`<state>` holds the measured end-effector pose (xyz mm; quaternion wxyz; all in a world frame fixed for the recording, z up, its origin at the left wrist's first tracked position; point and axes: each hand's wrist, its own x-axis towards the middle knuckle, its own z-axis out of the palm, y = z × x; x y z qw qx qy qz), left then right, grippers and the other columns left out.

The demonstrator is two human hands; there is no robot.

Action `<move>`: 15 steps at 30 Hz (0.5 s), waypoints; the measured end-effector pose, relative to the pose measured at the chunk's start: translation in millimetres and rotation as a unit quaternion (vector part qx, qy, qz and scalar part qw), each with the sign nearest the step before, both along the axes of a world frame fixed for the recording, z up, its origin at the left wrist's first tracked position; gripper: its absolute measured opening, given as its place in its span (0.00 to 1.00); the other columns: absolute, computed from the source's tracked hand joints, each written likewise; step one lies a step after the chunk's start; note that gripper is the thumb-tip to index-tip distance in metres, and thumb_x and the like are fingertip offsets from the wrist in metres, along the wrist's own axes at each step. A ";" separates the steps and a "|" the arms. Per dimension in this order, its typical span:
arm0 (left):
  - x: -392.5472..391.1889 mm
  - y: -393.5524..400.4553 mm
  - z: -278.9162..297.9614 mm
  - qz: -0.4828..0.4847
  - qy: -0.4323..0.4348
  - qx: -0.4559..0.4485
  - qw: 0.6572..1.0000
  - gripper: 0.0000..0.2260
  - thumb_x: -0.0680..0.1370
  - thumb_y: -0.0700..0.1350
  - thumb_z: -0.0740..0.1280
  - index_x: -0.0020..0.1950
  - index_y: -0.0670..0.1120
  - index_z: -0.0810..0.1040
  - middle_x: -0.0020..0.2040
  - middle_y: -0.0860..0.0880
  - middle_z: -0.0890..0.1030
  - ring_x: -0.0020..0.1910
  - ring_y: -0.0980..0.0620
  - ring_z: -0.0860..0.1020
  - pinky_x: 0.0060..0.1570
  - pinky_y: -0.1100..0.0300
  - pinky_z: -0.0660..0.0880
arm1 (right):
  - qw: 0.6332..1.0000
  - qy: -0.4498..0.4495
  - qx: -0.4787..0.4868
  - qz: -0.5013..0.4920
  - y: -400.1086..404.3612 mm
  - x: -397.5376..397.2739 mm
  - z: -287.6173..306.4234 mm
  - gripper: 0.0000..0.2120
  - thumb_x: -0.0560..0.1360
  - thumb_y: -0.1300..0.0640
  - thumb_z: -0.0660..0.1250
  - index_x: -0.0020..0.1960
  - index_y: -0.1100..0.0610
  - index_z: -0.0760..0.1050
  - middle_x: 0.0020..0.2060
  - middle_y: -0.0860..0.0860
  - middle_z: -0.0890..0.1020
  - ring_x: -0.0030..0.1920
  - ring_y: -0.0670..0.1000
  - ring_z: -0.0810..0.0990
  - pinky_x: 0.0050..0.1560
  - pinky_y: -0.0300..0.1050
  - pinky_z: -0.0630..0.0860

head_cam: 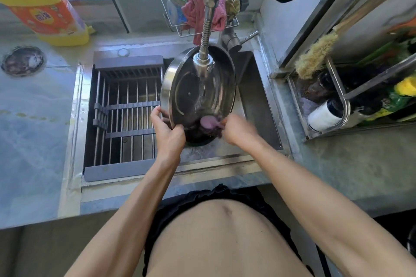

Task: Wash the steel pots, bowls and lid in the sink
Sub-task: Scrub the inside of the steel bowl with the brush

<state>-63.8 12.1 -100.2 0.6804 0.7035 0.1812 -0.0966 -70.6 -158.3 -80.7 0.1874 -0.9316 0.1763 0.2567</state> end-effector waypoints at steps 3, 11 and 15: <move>-6.7 1.3 1.7 -0.008 0.033 -0.010 0.999 0.25 0.77 0.29 0.61 0.66 0.54 0.63 0.55 0.41 0.74 0.52 0.41 0.78 0.51 0.36 0.80 | 0.994 -0.040 -0.097 0.041 -17.5 -2.1 1.8 0.23 0.77 0.62 0.59 0.70 0.50 0.73 0.59 0.57 0.80 0.59 0.61 0.79 0.53 0.49 0.74; 16.3 13.0 9.1 0.030 0.183 -0.138 0.973 0.20 0.80 0.32 0.57 0.71 0.47 0.67 0.55 0.44 0.78 0.49 0.43 0.81 0.34 0.45 0.82 | 0.974 -0.176 -0.009 -0.143 -42.1 -10.7 0.9 0.17 0.76 0.55 0.65 0.64 0.57 0.71 0.49 0.56 0.78 0.41 0.57 0.76 0.32 0.46 0.69; 18.0 7.2 15.1 0.033 0.224 -0.136 0.964 0.08 0.82 0.35 0.59 0.60 0.40 0.72 0.46 0.41 0.79 0.41 0.44 0.80 0.35 0.46 0.80 | 0.950 -0.169 0.041 -0.261 -48.3 -18.6 2.6 0.23 0.74 0.49 0.68 0.63 0.60 0.70 0.49 0.54 0.77 0.47 0.57 0.77 0.43 0.49 0.75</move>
